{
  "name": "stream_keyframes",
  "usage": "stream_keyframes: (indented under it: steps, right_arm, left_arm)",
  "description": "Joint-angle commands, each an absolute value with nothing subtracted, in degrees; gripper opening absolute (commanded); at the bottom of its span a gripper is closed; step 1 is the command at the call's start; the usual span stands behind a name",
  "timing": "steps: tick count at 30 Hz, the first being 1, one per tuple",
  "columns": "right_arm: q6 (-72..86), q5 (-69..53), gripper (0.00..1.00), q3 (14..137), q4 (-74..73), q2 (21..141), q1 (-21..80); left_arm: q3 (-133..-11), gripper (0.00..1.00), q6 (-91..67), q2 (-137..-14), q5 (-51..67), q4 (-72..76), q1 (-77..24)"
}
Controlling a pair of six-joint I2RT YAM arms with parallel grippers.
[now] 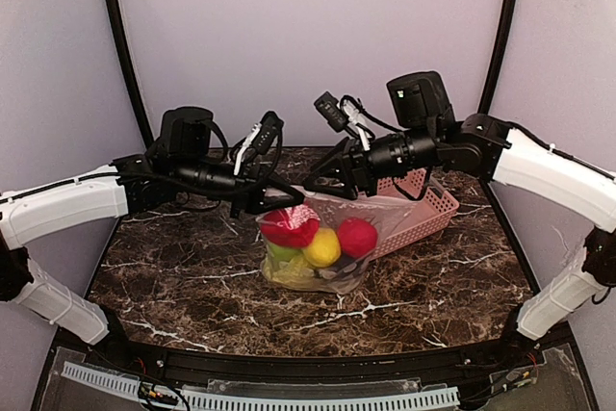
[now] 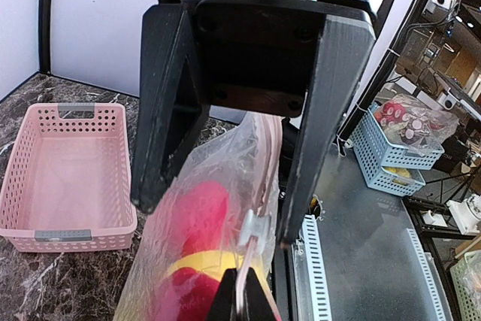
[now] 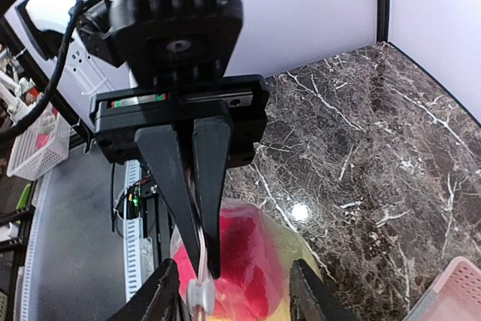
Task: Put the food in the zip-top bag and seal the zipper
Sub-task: Adjust the zipper of the zipper food storage bag.
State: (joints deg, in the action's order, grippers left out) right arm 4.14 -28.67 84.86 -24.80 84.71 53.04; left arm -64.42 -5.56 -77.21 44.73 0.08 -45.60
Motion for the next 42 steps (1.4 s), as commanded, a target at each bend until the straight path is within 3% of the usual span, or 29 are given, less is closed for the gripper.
stream_keyframes:
  steps: [1, 7, 13, 15, 19, 20, 24, 26, 31, 37, 42]
  right_arm:
    - [3.9, -27.9, 0.5, 82.1, -23.7, 80.3, 52.1]
    - [2.9, -31.2, 0.54, 79.3, -25.7, 77.9, 51.8]
    - [2.5, -31.3, 0.4, 78.3, -26.9, 78.2, 51.8]
    - [2.4, -31.3, 0.32, 78.3, -26.8, 78.6, 51.8]
    - [2.2, -30.7, 0.01, 78.5, -26.6, 78.9, 51.8]
    - [2.2, -30.8, 0.0, 78.6, -26.5, 79.0, 51.8]
    - [2.1, -30.8, 0.0, 78.7, -26.3, 79.3, 51.8]
    - [2.1, -30.8, 0.0, 78.6, -26.3, 79.3, 51.8]
    - [2.1, -30.7, 0.0, 78.7, -26.3, 79.4, 51.8]
    - [2.0, -30.7, 0.0, 78.8, -26.3, 79.3, 51.8]
    - [2.0, -30.4, 0.0, 78.5, -26.3, 79.2, 51.8]
  left_arm:
    - [-64.5, 0.01, -5.4, -75.3, 45.8, 1.6, -45.9]
    - [-64.5, 0.01, -5.5, -75.4, 45.7, 1.0, -45.9]
    - [-65.2, 0.01, -5.6, -75.6, 45.8, 0.8, -45.9]
    - [-65.6, 0.01, -5.7, -75.8, 46.0, 0.5, -45.9]
    - [-66.2, 0.01, -5.7, -76.3, 47.1, 0.3, -45.9]
    - [-66.7, 0.01, -5.7, -76.7, 47.9, 0.3, -45.9]
    - [-68.4, 0.35, -6.0, -78.1, 49.7, -1.8, -46.1]
    - [-69.1, 0.44, -6.0, -78.5, 49.9, -1.8, -46.3]
    - [-70.7, 0.48, -5.8, -80.0, 50.0, -1.9, -46.5]
    - [-71.8, 0.37, -5.7, -81.7, 50.1, -2.2, -46.8]
    - [-71.9, 0.1, -5.8, -81.7, 49.7, -1.9, -46.8]
